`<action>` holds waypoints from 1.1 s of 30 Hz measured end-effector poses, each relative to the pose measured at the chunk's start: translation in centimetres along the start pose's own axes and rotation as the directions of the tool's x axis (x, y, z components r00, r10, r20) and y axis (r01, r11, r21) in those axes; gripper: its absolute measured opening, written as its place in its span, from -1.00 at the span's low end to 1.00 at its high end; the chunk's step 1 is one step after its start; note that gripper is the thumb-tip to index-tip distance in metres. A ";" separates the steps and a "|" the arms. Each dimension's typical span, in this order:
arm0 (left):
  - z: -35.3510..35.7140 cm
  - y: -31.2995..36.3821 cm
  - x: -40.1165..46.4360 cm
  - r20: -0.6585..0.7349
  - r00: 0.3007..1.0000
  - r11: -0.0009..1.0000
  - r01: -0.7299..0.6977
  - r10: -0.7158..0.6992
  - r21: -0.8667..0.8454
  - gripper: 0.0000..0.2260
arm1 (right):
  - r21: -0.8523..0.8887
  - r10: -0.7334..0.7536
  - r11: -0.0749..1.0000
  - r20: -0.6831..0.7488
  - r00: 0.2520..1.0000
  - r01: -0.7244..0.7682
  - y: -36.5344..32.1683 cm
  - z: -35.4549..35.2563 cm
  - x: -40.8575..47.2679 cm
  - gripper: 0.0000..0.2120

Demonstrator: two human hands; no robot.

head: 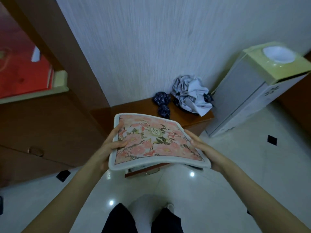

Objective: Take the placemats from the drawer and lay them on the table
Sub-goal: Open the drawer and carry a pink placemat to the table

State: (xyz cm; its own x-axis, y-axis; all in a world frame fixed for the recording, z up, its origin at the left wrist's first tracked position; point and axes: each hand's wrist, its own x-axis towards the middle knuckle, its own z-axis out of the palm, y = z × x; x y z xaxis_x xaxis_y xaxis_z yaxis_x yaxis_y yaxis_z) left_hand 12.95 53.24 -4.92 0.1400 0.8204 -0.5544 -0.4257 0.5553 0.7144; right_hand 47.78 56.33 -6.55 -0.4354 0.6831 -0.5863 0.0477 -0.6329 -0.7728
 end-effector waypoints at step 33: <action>11.9 -9.8 -15.4 0.783 0.214 0.545 -0.612 -0.583 0.573 -0.44 | 0.140 0.327 0.601 -0.942 -0.082 0.787 25.4 41.4 -30.3 -0.41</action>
State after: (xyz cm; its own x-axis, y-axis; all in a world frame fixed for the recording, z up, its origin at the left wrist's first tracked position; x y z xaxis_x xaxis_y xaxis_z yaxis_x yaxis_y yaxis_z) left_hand 25.63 36.76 1.72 0.9787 -0.0416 -0.2012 0.1950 -0.1213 0.9733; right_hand 24.99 4.45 1.67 0.8977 0.0805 -0.4332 -0.4399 0.1066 -0.8917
